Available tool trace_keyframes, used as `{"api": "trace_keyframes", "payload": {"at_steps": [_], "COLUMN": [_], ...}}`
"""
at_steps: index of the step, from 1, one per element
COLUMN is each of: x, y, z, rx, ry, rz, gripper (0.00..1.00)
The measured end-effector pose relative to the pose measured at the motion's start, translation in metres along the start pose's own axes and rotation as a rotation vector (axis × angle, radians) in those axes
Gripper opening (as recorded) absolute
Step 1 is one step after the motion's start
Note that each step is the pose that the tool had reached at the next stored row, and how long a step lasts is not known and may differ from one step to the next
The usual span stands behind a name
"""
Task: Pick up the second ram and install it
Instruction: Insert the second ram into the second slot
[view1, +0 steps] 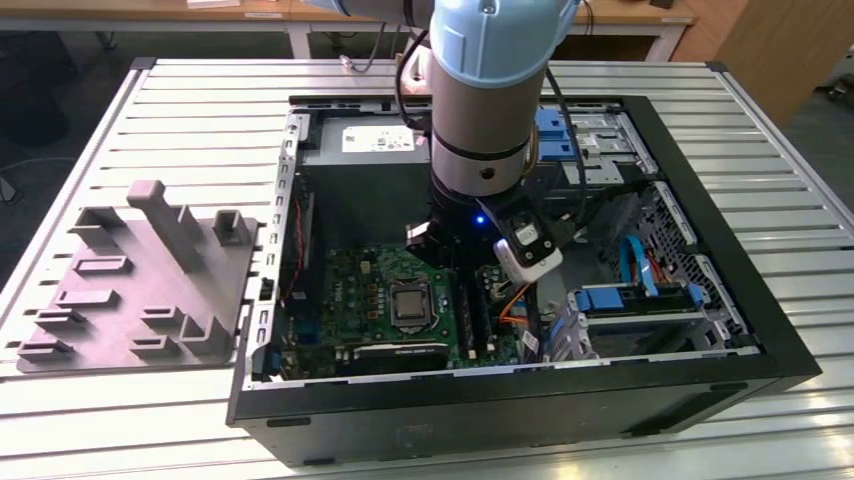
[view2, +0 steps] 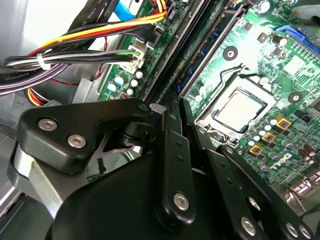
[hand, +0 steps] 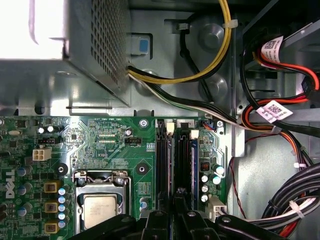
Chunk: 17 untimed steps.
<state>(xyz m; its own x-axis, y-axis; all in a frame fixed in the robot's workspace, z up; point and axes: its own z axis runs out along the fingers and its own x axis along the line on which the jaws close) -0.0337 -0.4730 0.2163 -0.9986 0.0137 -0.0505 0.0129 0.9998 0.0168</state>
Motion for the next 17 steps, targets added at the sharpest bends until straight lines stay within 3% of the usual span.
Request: {"api": "trace_keyframes", "payload": {"at_steps": [5,10,17], "x": [-0.0001,-0.0007,-0.0008], "y": [0.0,0.0003,0.0003], "z": [-0.0021,-0.0146,-0.0155], "rx": [0.0,0.0001,-0.0001], "ry": [0.0,0.0001,0.0], "rz": [0.0,0.0,0.0], "gripper": [0.18,0.18,0.18]}}
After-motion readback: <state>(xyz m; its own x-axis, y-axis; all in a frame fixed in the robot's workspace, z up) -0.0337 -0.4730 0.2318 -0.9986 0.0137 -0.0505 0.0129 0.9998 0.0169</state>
